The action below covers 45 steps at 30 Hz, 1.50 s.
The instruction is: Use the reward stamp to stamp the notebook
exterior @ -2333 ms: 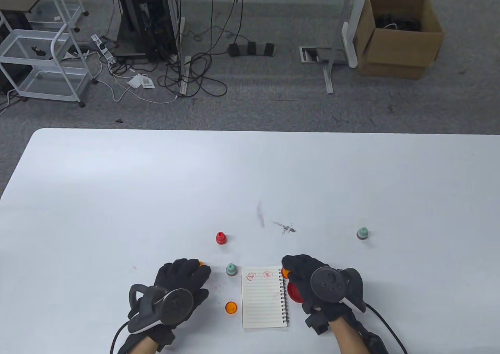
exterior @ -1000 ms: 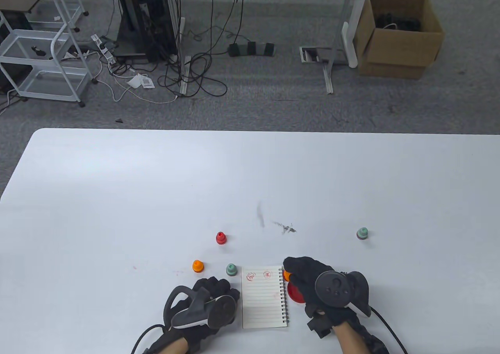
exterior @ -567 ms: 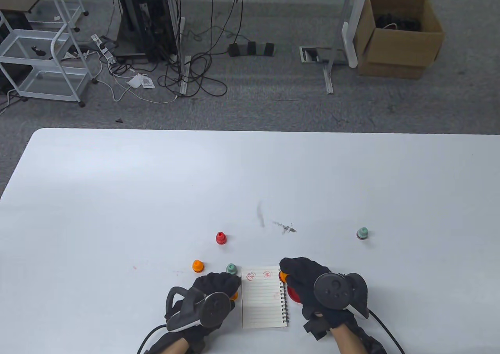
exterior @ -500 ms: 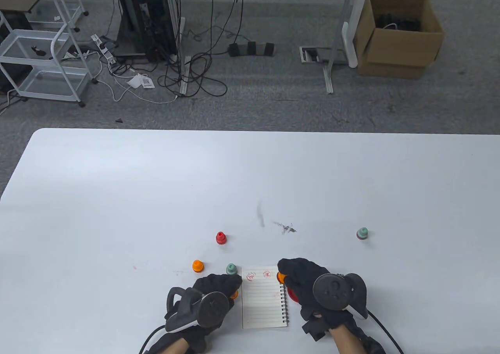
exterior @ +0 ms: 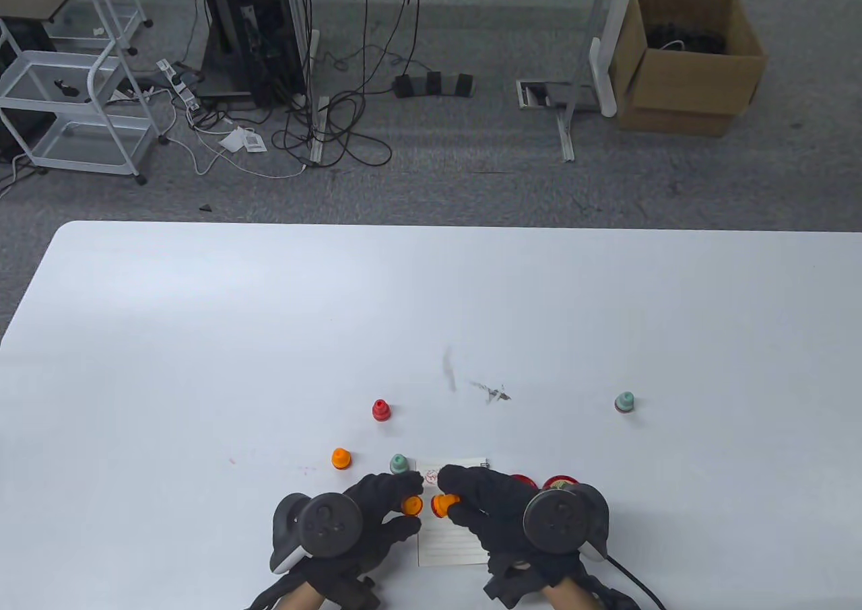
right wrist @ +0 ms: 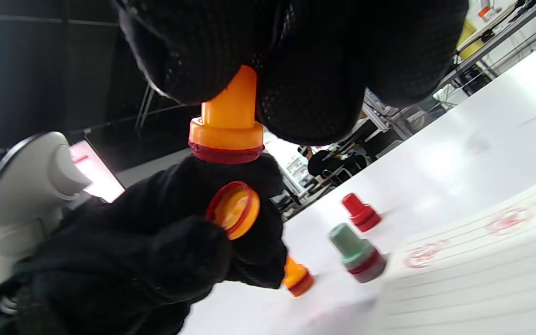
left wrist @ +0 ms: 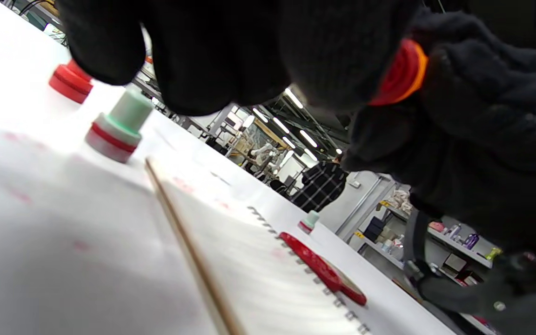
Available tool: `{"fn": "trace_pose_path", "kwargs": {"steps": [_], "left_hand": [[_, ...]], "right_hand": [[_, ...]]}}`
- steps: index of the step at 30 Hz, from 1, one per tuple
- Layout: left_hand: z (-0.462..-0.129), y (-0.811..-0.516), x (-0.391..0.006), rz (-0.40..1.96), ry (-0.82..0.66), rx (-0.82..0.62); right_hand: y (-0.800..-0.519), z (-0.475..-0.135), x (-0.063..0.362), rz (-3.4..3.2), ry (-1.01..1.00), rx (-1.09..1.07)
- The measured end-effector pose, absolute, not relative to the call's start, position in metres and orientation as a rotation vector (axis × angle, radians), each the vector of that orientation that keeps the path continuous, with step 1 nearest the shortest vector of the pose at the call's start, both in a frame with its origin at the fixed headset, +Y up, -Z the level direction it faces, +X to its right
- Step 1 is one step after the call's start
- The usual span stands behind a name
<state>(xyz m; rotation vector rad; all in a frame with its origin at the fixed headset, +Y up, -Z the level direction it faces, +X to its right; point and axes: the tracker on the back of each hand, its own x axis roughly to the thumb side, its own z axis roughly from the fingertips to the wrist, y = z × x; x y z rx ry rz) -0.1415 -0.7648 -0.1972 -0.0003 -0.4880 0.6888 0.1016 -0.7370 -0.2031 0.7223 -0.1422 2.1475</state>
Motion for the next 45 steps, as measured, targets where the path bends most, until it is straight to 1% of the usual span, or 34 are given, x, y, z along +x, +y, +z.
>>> {"fn": "trace_pose_path", "kwargs": {"steps": [7, 9, 13, 31, 34, 37, 40, 43, 44, 45], "left_hand": [[-0.196, -0.766, -0.140, 0.769, -0.538, -0.005], [-0.195, -0.768, -0.140, 0.849, -0.543, 0.003], [-0.198, -0.770, -0.142, 0.927, -0.539, -0.025], [-0.197, -0.770, -0.141, 0.888, -0.540, -0.012], [-0.197, -0.770, -0.142, 0.892, -0.554, -0.053], [-0.197, -0.767, -0.147, 0.821, -0.544, -0.006], [-0.194, -0.759, -0.157, 0.716, -0.524, 0.116], [-0.191, -0.751, -0.168, 0.568, -0.511, 0.220], [-0.191, -0.749, -0.172, 0.511, -0.509, 0.245], [-0.191, -0.748, -0.174, 0.475, -0.507, 0.254]], "right_hand": [[-0.739, -0.201, 0.097, 2.066, -0.119, 0.711], [-0.739, -0.200, 0.096, 2.097, -0.133, 0.732], [-0.736, -0.199, 0.096, 2.106, -0.154, 0.744], [-0.739, -0.200, 0.095, 2.103, -0.131, 0.751], [-0.735, -0.200, 0.099, 2.116, -0.157, 0.728], [-0.727, -0.201, 0.108, 2.137, -0.215, 0.699], [-0.713, -0.206, 0.127, 2.195, -0.319, 0.661], [-0.695, -0.214, 0.152, 2.312, -0.461, 0.616], [-0.688, -0.215, 0.160, 2.402, -0.537, 0.606], [-0.684, -0.216, 0.165, 2.464, -0.568, 0.610]]}}
